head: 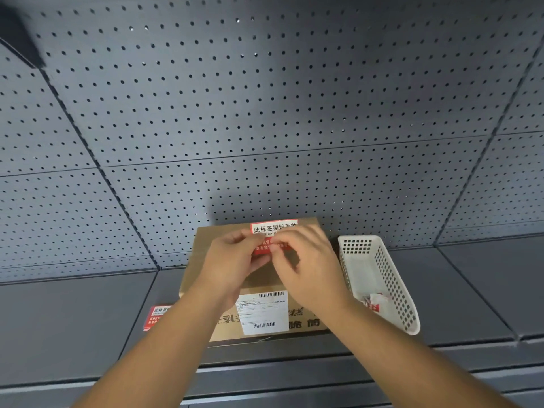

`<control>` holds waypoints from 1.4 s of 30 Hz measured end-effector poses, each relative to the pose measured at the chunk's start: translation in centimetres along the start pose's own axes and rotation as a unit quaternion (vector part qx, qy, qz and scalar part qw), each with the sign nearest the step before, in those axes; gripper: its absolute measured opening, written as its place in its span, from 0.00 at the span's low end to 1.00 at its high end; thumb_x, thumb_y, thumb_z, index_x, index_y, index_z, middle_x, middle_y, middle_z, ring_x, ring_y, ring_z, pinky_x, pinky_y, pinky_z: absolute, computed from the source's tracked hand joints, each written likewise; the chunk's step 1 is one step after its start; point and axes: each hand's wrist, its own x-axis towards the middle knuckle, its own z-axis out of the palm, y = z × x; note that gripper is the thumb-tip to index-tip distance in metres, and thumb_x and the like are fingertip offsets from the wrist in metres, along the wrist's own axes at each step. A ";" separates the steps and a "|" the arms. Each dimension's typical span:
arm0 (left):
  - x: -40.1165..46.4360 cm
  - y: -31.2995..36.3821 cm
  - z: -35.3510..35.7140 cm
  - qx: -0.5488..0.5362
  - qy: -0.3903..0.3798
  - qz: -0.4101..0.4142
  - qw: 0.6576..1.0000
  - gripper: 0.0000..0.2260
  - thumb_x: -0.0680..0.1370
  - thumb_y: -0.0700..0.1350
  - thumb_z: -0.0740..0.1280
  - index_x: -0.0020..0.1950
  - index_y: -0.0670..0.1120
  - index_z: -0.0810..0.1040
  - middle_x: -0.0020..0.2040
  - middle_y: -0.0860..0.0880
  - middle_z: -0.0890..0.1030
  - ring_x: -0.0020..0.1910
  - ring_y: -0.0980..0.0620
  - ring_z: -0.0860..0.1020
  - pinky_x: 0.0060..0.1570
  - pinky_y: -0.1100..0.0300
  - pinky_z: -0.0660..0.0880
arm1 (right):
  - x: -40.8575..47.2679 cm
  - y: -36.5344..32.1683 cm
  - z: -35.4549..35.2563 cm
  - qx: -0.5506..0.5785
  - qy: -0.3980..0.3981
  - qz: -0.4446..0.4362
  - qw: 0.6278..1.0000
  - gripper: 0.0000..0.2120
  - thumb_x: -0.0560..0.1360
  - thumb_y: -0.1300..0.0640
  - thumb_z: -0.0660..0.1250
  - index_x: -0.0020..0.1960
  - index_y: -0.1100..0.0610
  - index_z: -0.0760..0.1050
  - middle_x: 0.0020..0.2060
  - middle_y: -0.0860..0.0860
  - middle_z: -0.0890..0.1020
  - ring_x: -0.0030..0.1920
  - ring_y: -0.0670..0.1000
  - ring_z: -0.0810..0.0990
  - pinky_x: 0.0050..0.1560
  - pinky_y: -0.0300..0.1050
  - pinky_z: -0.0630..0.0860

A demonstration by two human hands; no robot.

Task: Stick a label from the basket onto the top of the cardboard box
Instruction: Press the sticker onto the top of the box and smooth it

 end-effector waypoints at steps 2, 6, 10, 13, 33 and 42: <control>0.4 0.1 -0.7 0.017 0.014 -0.004 1.000 0.05 0.80 0.40 0.71 0.52 0.39 0.85 0.48 0.43 0.89 0.51 0.48 0.87 0.51 0.56 0.83 | 0.4 0.1 0.2 0.019 0.008 0.059 0.998 0.08 0.79 0.51 0.67 0.56 0.52 0.80 0.53 0.46 0.80 0.56 0.48 0.75 0.54 0.43 0.74; 1.3 0.4 -1.8 0.038 0.014 -0.004 0.999 0.06 0.80 0.41 0.71 0.55 0.41 0.85 0.49 0.44 0.89 0.50 0.49 0.87 0.51 0.57 0.83 | 1.8 0.7 0.4 0.062 0.007 0.166 0.984 0.13 0.79 0.50 0.69 0.62 0.52 0.77 0.54 0.46 0.80 0.55 0.46 0.78 0.53 0.40 0.75; 2.0 0.6 -2.4 0.044 0.015 -0.002 0.999 0.06 0.80 0.41 0.71 0.55 0.42 0.85 0.48 0.45 0.89 0.49 0.50 0.87 0.51 0.57 0.83 | 2.8 1.1 0.8 0.075 -0.039 0.202 0.976 0.08 0.81 0.50 0.68 0.53 0.54 0.82 0.45 0.46 0.86 0.44 0.41 0.82 0.41 0.36 0.77; 2.6 0.7 -2.8 0.063 0.018 -0.002 0.998 0.06 0.80 0.42 0.71 0.54 0.43 0.85 0.48 0.44 0.89 0.48 0.51 0.87 0.48 0.59 0.83 | 3.5 1.3 1.0 0.065 -0.051 0.205 0.975 0.09 0.81 0.51 0.67 0.48 0.55 0.83 0.40 0.45 0.86 0.38 0.39 0.81 0.35 0.30 0.72; 7.5 2.1 -4.5 0.382 0.030 0.028 0.923 0.06 0.77 0.48 0.73 0.40 0.54 0.83 0.37 0.47 0.85 0.34 0.53 0.78 0.35 0.62 0.72 | 7.6 4.1 2.9 -0.086 -0.269 0.209 0.936 0.21 0.82 0.49 0.61 0.37 0.62 0.74 0.33 0.59 0.81 0.34 0.59 0.76 0.33 0.45 0.63; 7.8 0.0 -5.2 0.443 0.027 0.070 0.893 0.07 0.75 0.51 0.75 0.48 0.54 0.79 0.45 0.50 0.86 0.49 0.51 0.81 0.43 0.59 0.74 | 6.0 4.0 3.6 -0.180 -0.279 0.116 0.936 0.20 0.83 0.48 0.59 0.34 0.52 0.70 0.34 0.51 0.78 0.35 0.53 0.76 0.35 0.48 0.69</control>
